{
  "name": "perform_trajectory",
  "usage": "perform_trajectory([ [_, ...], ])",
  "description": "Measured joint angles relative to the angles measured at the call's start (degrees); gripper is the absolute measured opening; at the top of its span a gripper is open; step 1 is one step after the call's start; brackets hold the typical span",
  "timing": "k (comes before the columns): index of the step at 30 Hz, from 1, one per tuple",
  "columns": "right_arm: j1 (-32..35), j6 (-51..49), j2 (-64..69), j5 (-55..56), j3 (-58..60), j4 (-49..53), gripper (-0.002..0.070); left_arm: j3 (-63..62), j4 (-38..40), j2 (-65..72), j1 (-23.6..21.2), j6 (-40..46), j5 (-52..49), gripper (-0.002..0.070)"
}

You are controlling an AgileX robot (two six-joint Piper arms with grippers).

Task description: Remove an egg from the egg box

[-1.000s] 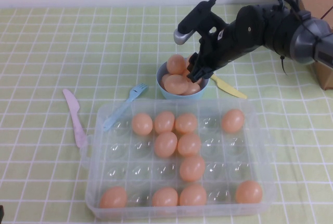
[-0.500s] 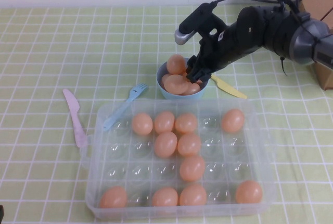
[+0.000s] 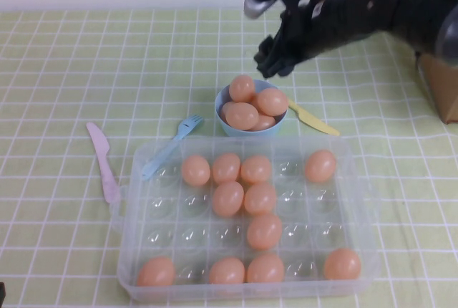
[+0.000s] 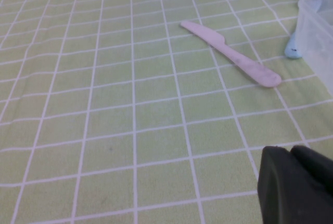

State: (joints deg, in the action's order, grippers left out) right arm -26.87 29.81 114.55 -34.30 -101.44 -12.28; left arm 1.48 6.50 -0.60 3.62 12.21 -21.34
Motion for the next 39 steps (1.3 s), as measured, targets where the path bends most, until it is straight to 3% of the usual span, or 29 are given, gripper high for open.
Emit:
perform_trajectory([
  [4,0.0,-1.33,-5.0,-2.0,0.0,-0.14,0.0362,0.0,0.0,0.0,0.0,0.0,0.0,-0.0004],
  [9,0.0,-3.66,-10.71,-3.5,3.11,-0.68,0.0074,0.0,0.0,0.0,0.0,0.0,0.0,-0.0004],
  [12,0.0,-3.88,-15.73,1.16,10.58,-1.69,0.0014,0.0,0.0,0.0,0.0,0.0,0.0,-0.0004],
  [18,-1.08,-4.12,-31.14,19.87,32.17,-3.6,-0.0013,0.0,0.0,0.0,0.0,0.0,0.0,-0.0004],
  [21,-1.47,-4.12,-38.92,23.62,39.08,-4.4,-0.0015,0.0,0.0,0.0,0.0,0.0,0.0,-0.0005],
  [32,-1.47,-4.24,-57.3,7.57,47.0,-2.28,-0.0016,0.0,0.0,0.0,0.0,0.0,0.0,-0.0005],
  [39,-1.47,-4.24,-67.41,8.4,55.22,-0.26,-0.0016,0.0,0.0,0.0,0.0,0.0,0.0,-0.0005],
])
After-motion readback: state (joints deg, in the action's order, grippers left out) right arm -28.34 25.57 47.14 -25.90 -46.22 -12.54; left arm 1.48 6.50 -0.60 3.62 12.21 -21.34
